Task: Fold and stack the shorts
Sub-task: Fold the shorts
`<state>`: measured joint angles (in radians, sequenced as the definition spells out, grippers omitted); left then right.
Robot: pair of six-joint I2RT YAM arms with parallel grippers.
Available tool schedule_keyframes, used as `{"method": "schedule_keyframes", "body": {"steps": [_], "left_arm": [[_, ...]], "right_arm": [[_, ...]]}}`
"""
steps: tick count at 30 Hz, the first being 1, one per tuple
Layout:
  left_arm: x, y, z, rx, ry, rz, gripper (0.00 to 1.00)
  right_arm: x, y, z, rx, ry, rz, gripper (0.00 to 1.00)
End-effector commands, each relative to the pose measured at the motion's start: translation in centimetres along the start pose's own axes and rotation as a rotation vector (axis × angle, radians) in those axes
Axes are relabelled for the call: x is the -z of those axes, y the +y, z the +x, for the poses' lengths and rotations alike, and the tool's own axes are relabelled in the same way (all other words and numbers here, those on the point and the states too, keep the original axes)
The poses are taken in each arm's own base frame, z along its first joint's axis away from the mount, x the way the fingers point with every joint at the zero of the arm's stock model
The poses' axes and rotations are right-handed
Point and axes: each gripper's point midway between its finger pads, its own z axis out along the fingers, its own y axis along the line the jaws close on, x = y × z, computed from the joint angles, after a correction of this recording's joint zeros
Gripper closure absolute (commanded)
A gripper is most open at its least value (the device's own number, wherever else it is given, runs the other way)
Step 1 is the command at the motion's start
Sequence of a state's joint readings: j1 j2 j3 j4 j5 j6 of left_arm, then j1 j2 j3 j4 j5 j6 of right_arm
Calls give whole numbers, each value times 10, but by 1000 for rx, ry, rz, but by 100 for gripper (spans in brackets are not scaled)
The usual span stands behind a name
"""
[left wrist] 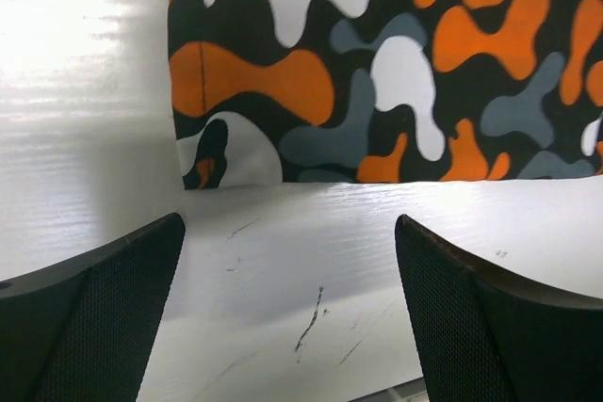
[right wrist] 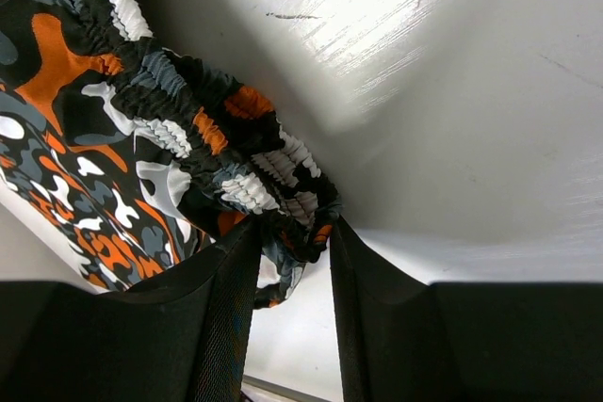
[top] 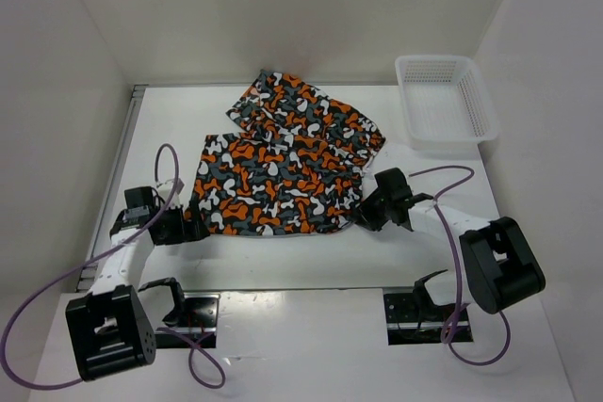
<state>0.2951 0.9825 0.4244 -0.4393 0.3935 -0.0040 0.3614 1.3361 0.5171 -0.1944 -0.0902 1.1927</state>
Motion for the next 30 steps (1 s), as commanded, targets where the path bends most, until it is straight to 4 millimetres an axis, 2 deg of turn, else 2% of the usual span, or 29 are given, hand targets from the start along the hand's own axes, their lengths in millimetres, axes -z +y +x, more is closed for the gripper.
{"method": "schedule_keyframes", "body": {"steps": [1,2,5,8,9,11,14,18,19,20,23,24,25,26,28,30], "left_arm": [[-1,8,5,17,33,-33,1],[0,11,1,15,29,-50,1],[-7,14,-1,18,36,-49,1],[-26,6,-3,14,17,41,1],[-35,5,4,17,48,63,3],[-44,-5,13,9,93,117,10],[-48,-11,3,-27,67,141,26],[-41,-16,-12,-54,41,138,47],[-41,-14,-9,-49,54,126,48],[-38,-15,-12,-52,46,126,48],[-27,-12,-6,-37,86,83,25],[-23,-10,-4,-35,93,60,22],[-16,-8,-11,-50,62,33,17],[-10,-4,-6,-37,75,4,17],[1,2,-13,-50,24,-48,17],[2,3,-5,-48,28,-57,17]], "right_arm": [[4,11,-10,25,-50,-25,60],[5,6,-9,25,-46,-15,60],[9,11,-10,26,-54,-35,60],[9,11,-10,26,-54,-35,60],[9,11,-10,26,-54,-35,60],[9,11,-10,26,-54,-35,60],[9,11,-10,26,-54,-35,60],[9,11,-10,26,-54,-35,60],[9,11,-10,26,-54,-35,60],[9,11,-10,26,-54,-35,61],[9,10,-11,26,-62,-32,61],[9,10,-11,26,-62,-32,61],[9,10,-11,26,-62,-32,61],[9,10,-11,26,-62,-32,61],[9,10,-11,26,-62,-32,61],[9,10,-11,26,-62,-32,61]]}}
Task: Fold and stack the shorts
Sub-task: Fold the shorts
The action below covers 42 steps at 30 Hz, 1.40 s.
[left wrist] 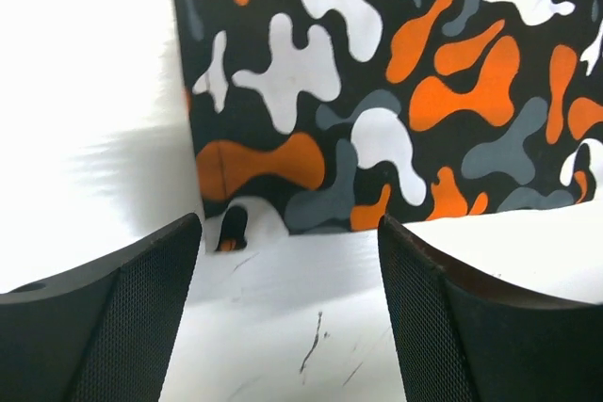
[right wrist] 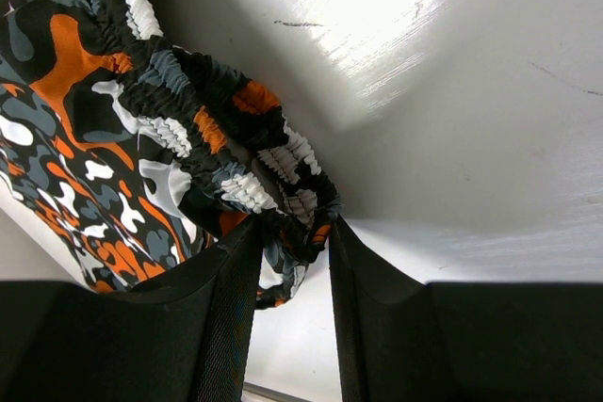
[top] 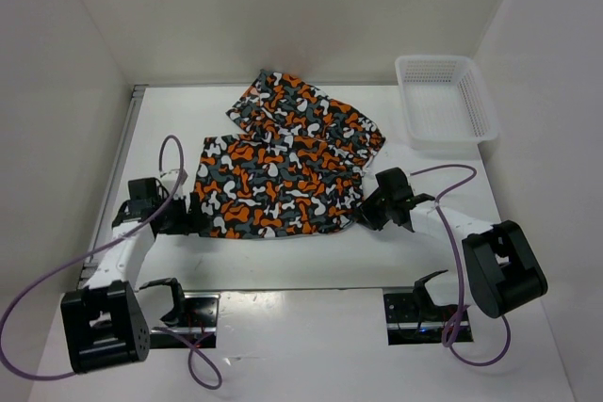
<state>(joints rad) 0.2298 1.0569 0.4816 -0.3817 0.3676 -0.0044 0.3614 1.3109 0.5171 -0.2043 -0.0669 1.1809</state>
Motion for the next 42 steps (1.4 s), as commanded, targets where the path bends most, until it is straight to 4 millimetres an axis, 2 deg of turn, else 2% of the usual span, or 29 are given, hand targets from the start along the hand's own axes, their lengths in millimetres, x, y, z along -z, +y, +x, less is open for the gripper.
{"method": "schedule_keyframes", "body": {"steps": [1,5,10,11,14,16,18,20,21,22,23,24,26,27,29,30,33,34,36,37,38,39,40,41,42], "left_arm": [[10,7,20,22,54,-61,17],[2,10,34,40,131,-65,17],[-8,7,63,62,210,-36,17],[-10,5,65,62,204,-20,17],[-15,3,52,34,126,1,20],[-17,2,52,31,115,9,25],[-20,2,50,34,120,19,32],[-22,0,47,36,121,33,51],[-22,0,47,36,121,33,63],[-21,0,42,31,112,32,87],[-21,0,37,27,102,31,97],[-20,0,40,32,113,32,100],[-18,0,31,27,100,31,100],[-16,-1,19,12,67,29,100],[-12,-2,8,3,44,28,100],[-8,-2,-6,-12,10,25,100],[-2,-9,-25,-29,-31,50,100],[5,-12,-44,-50,-77,58,100],[15,-20,-67,-75,-130,85,100],[23,-25,-86,-101,-183,95,100],[37,-31,-117,-140,-262,105,100],[49,-42,-136,-177,-324,141,100],[60,-48,-161,-221,-402,153,100],[72,-55,-178,-254,-456,168,100],[98,-65,-210,-305,-548,183,100]], "right_arm": [[5,9,-7,13,-35,-25,61],[4,8,-9,12,-44,-22,61],[4,6,-8,12,-41,-14,61],[4,6,-8,12,-41,-14,61],[4,6,-8,12,-41,-14,61],[4,6,-8,12,-41,-14,61],[4,6,-8,12,-41,-14,61],[4,6,-8,12,-41,-14,61],[4,6,-8,12,-41,-14,61],[4,6,-9,12,-49,-10,61],[4,6,-9,12,-50,-10,64],[4,8,-10,12,-53,-19,69],[5,11,-13,12,-64,-24,75],[5,11,-15,12,-73,-21,83],[5,8,-14,21,-70,-12,92],[5,12,-17,21,-82,-17,99],[14,17,-21,44,-95,-20,100],[20,27,-27,67,-119,-37,100],[39,41,-35,105,-156,-68,100],[55,64,-45,127,-191,-119,100],[67,75,-52,183,-222,-143,100],[82,89,-57,210,-245,-182,100],[105,112,-67,236,-286,-222,100],[115,122,-72,304,-310,-241,100],[143,148,-81,332,-355,-310,100]]}}
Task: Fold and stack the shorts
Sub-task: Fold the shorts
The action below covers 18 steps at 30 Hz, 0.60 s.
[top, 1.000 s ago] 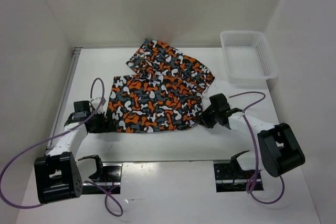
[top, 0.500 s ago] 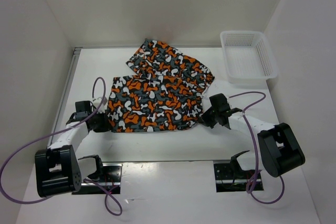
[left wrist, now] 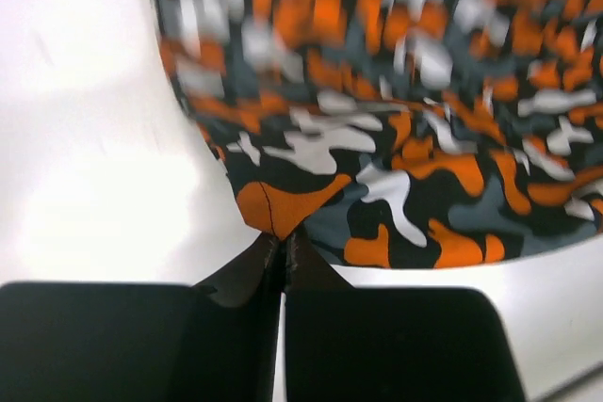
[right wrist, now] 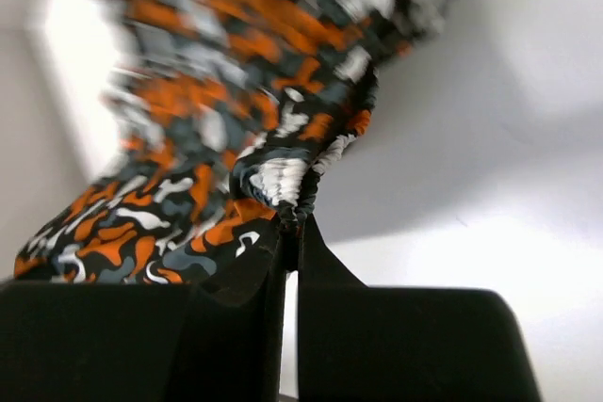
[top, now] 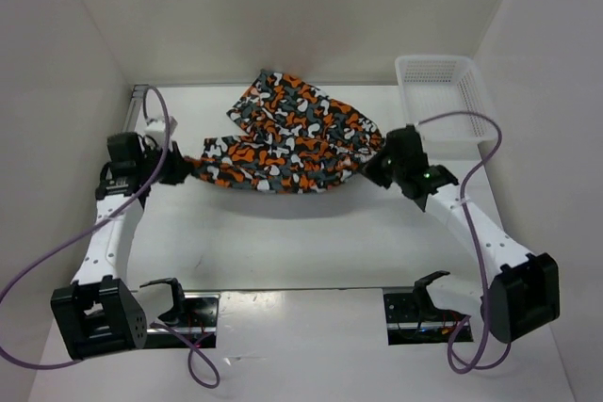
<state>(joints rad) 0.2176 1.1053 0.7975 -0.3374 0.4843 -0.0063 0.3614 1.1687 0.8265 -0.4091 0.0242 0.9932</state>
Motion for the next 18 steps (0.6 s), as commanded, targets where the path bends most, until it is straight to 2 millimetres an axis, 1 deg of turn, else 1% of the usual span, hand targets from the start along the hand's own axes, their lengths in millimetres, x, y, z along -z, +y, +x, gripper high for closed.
{"method": "schedule_keyframes", "body": {"steps": [1,2,3,4,5,6,7,8,9,10,11,12,13,14,15,16,17,18], "left_arm": [[34,-28,-117,-206,-324,89,100],[43,-34,-137,-241,-374,95,100],[50,-36,-154,-267,-414,92,100],[67,-45,-187,-326,-498,95,100],[77,-50,-202,-354,-539,91,100],[86,-51,-215,-374,-571,85,100],[98,-53,-230,-407,-620,77,100],[115,-61,-249,-444,-673,72,100],[130,-69,-259,-475,-717,67,100],[144,-75,-270,-505,-766,53,100],[155,-77,-279,-519,-790,39,100],[182,-92,-294,-563,-853,32,100],[199,-98,-302,-587,-889,19,100],[211,-105,-309,-607,-917,15,100],[224,-112,-311,-615,-928,14,100],[250,-125,-322,-650,-978,-2,100],[264,-132,-325,-656,-997,-14,100],[276,-137,-328,-662,-1016,-25,100]], "right_arm": [[57,66,-56,177,-167,-145,100],[63,74,-62,212,-177,-154,100],[77,95,-75,251,-201,-190,100],[84,99,-78,272,-201,-187,100],[94,109,-81,288,-205,-213,100],[110,127,-90,299,-225,-259,100],[119,134,-92,301,-227,-283,100],[127,141,-91,314,-216,-309,100],[148,154,-96,316,-240,-359,100],[161,160,-97,318,-246,-390,100],[171,163,-96,322,-242,-408,100],[191,173,-97,338,-249,-459,100],[207,177,-96,360,-257,-496,100],[214,177,-91,378,-237,-504,100],[241,186,-91,402,-246,-565,100],[252,188,-90,432,-247,-580,100],[276,190,-90,449,-256,-604,100],[287,192,-88,469,-255,-624,100]]}}
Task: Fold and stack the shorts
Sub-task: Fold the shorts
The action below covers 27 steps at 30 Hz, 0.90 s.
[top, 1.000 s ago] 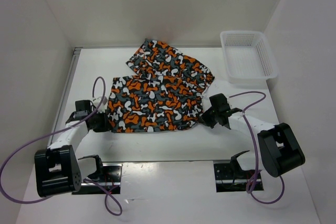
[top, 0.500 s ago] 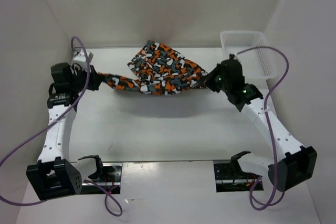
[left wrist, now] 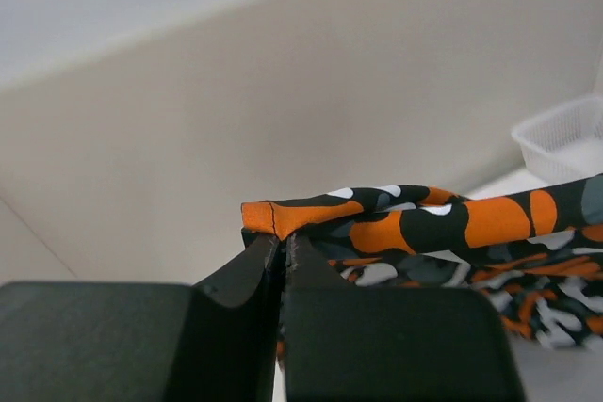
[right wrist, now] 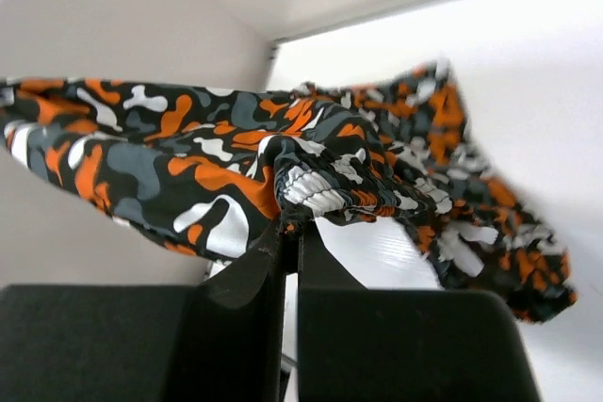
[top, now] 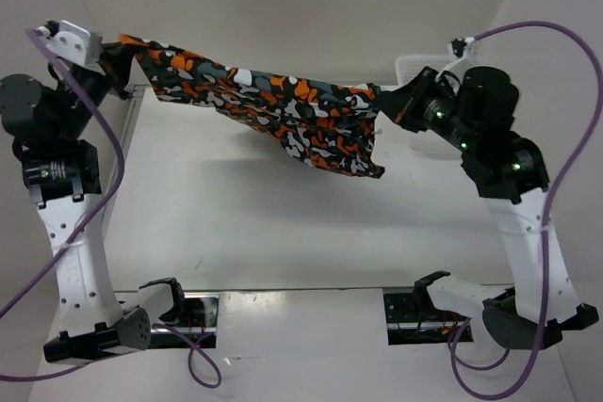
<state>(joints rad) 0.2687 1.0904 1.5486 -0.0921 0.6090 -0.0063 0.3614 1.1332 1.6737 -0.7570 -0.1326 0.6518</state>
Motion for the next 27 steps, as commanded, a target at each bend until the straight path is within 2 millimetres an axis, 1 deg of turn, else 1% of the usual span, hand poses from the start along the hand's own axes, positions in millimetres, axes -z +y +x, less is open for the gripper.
{"method": "schedule_keyframes", "body": {"steps": [1,2,3,4,5,6,7,8,9,10,11,12,13,14,15,16,17,18,19,20,21,22,24,25,26,27], "left_arm": [[31,-14,-95,-148,-181,-18,100],[41,-17,-124,-182,-228,-35,100],[46,-18,-133,-185,-234,-46,100],[51,-21,-145,-200,-253,-47,100],[53,-20,-154,-205,-264,-62,100],[59,-23,-174,-231,-300,-64,100],[62,-24,-183,-244,-317,-65,100],[60,-23,-188,-250,-326,-66,100],[61,-22,-193,-253,-333,-77,100],[66,-24,-204,-265,-349,-78,100],[64,-23,-205,-266,-350,-78,100],[57,-18,-197,-250,-328,-77,100],[57,-18,-197,-249,-328,-77,100],[46,-11,-179,-222,-290,-74,100],[38,-5,-164,-200,-260,-72,100],[29,-2,-151,-186,-237,-59,100],[24,0,-142,-180,-228,-49,100],[11,8,-110,-134,-166,-44,100],[1,12,-89,-107,-127,-31,100],[-2,14,-78,-94,-110,-30,100],[-12,19,-48,-57,-61,-26,100],[-21,25,-28,-33,-28,-24,100],[-36,26,7,13,26,4,100],[-48,32,43,61,89,17,100],[-56,30,58,79,107,32,100],[-62,33,75,101,136,34,100]], "right_arm": [[69,44,-18,124,-30,-145,100],[85,55,-28,132,-63,-170,100],[96,55,-27,147,-59,-166,100],[104,60,-26,149,-54,-181,100],[114,66,-29,165,-61,-204,100],[114,64,-26,163,-51,-196,100],[116,68,-23,165,-32,-221,100],[122,70,-23,156,-42,-229,100],[121,67,-20,153,-33,-223,100],[124,67,-19,143,-39,-228,100],[117,60,-11,123,-13,-210,100],[118,58,-11,124,-26,-207,100],[111,55,-10,107,-27,-197,100],[101,44,-2,85,-8,-161,100],[97,39,1,56,-5,-149,100],[80,26,11,33,12,-117,100],[72,20,17,13,22,-109,100],[60,11,23,-17,33,-84,100],[44,-7,40,-28,73,-39,100],[34,-14,41,-39,56,-23,100],[13,-36,57,-55,101,35,100],[1,-42,59,-55,97,44,100],[-21,-63,66,-62,101,99,100],[-41,-84,76,-83,127,159,100],[-53,-91,71,-78,95,178,100],[-63,-102,73,-82,94,211,100]]}}
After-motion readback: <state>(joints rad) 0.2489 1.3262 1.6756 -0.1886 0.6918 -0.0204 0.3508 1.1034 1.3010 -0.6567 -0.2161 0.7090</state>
